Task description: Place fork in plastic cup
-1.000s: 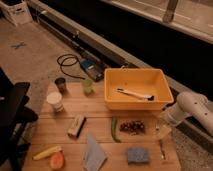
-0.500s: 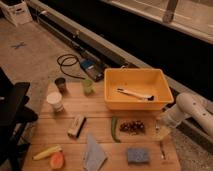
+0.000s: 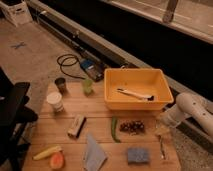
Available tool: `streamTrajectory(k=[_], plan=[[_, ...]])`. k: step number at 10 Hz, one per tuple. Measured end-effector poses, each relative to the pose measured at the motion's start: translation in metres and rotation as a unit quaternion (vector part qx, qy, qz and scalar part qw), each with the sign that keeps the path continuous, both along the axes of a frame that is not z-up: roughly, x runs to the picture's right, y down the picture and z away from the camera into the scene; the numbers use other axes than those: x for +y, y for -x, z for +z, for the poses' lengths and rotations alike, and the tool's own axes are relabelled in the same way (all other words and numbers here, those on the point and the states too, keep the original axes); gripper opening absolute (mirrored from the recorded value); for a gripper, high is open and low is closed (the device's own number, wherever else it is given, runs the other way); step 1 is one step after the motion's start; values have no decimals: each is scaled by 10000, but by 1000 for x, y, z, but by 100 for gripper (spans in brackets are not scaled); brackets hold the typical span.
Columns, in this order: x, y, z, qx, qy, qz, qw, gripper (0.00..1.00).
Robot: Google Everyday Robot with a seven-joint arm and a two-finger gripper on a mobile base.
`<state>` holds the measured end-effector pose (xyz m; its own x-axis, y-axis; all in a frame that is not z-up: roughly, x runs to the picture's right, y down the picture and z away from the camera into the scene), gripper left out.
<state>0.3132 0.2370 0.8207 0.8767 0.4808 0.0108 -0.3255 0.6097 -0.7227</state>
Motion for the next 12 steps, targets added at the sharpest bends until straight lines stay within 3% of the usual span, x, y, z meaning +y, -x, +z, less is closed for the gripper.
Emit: streamTrajectory(k=[3, 4, 12], plan=[[1, -1, -2, -3, 35, 6, 10000, 3], [2, -2, -2, 2, 34, -5, 10000, 0], [1, -2, -5, 10, -68, -29, 10000, 0]])
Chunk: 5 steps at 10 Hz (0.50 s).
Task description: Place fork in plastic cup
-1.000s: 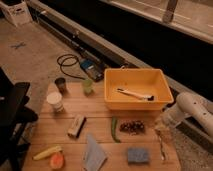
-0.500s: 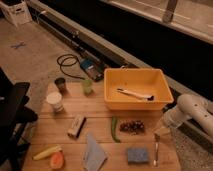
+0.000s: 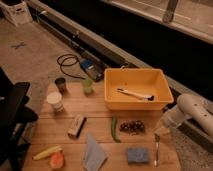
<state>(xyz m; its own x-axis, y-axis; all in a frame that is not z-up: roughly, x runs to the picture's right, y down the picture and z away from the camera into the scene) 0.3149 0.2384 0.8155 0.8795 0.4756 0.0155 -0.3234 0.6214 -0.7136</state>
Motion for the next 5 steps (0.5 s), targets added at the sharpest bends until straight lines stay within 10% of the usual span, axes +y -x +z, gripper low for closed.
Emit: streamTrajectory(k=[5], plan=[[-83, -7, -67, 19, -819, 103, 9966, 0]])
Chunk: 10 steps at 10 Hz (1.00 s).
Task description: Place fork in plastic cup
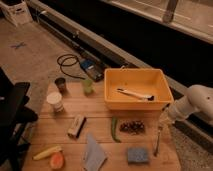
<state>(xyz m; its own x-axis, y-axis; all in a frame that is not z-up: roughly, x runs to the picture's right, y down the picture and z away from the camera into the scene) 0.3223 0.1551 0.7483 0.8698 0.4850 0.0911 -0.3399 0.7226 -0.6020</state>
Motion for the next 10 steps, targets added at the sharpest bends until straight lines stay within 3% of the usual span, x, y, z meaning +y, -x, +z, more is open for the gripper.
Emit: streamTrajectory(k=[3, 8, 10], plan=[[-43, -6, -41, 34, -484, 91, 9988, 0], [-81, -5, -65, 146, -1024, 42, 9946, 0], [-118, 3, -89, 172, -1307, -36, 9913, 0]])
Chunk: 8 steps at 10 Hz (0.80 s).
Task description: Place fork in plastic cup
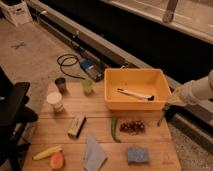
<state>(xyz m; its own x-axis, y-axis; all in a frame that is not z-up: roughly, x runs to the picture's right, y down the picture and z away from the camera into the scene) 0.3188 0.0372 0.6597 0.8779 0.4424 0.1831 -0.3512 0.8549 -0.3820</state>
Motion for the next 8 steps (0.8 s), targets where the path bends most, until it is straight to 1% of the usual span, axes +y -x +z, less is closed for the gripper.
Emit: streamTrajectory(k=[1, 2, 3, 5, 6, 7, 8], plan=[[-18, 10, -9, -56, -104, -40, 9999, 0], [-32, 23, -14, -157, -176, -64, 9997, 0], [-46, 45, -18, -364, -246, -96, 9990, 0], [-61, 83, -19, -692, -331, -185, 9969, 0], [-75, 111, -21, -925, -415, -245, 9945, 0], [-89, 128, -22, -1097, -477, -252, 9925, 0], [-110, 145, -23, -1319, -534, -234, 9895, 0]])
